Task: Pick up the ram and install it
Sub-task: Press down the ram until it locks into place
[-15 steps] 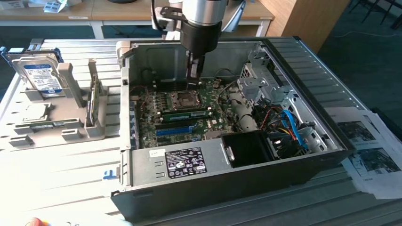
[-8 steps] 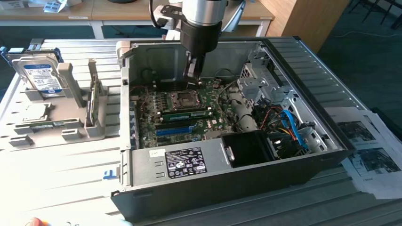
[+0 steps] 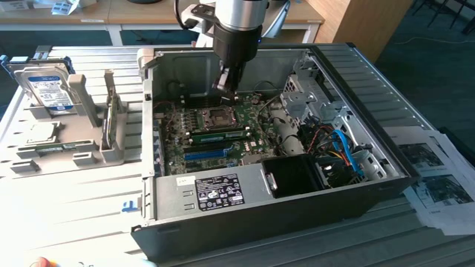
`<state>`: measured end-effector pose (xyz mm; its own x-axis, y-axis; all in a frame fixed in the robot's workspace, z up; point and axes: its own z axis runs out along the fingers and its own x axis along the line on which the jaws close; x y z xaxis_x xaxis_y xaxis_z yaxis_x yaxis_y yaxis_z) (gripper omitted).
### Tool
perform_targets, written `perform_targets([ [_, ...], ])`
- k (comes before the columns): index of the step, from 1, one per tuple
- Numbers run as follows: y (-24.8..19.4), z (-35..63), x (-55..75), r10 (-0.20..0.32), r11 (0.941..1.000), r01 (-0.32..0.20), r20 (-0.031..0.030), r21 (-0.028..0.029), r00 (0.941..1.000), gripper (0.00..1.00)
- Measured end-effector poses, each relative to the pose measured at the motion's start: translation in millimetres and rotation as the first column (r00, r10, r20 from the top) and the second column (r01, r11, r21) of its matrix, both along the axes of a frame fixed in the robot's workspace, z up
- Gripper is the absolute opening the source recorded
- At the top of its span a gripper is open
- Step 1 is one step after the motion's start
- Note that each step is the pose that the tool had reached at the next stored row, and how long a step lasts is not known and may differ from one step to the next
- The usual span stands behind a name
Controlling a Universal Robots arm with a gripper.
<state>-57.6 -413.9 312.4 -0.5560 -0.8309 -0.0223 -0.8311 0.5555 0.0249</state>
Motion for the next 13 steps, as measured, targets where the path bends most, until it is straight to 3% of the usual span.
perform_targets([
  [6,0.0,0.0,0.0,-0.105,0.9945,0.105,0.0,0.0001,0.9945,0.1],
  [13,0.0,0.0,0.0,-0.228,0.9738,0.228,-0.0001,0.0001,0.9738,0.1],
])
